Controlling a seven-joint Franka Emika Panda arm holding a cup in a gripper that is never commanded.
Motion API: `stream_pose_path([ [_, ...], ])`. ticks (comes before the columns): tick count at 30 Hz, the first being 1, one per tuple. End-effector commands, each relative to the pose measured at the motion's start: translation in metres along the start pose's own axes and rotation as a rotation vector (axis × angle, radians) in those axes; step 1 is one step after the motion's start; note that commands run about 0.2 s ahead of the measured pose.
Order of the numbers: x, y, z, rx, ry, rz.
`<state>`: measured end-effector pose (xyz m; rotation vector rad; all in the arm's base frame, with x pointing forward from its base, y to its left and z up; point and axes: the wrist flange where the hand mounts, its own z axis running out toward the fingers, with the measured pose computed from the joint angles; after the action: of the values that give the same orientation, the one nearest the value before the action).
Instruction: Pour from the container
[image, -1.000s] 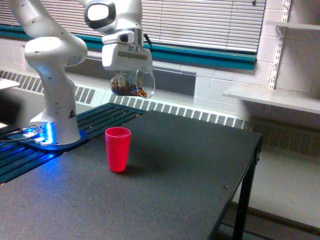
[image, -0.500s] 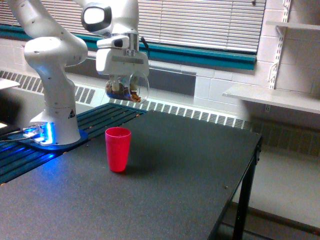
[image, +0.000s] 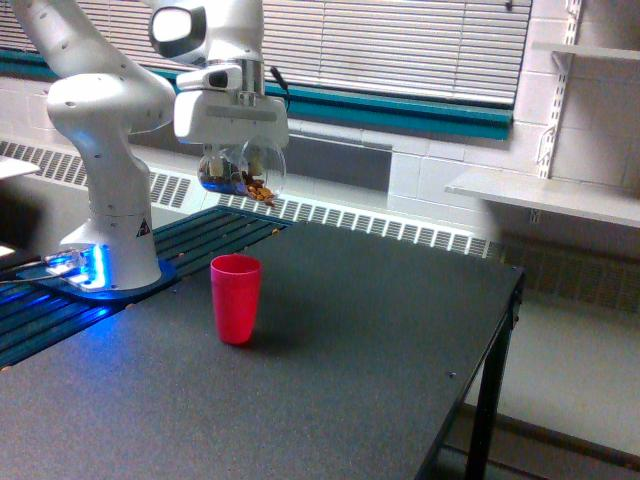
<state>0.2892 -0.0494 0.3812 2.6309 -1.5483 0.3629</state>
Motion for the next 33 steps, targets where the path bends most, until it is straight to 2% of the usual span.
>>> stream_pose_path([
  [1, -0.014, 0.003, 0.012, -0.033, -0.026, 0.027],
  [22, -0.017, 0.006, 0.024, -0.063, -0.079, 0.05],
  [24, -0.009, 0.018, 0.029, -0.091, -0.102, 0.043],
  [33, -0.009, 0.019, 0.026, -0.091, -0.106, 0.066],
])
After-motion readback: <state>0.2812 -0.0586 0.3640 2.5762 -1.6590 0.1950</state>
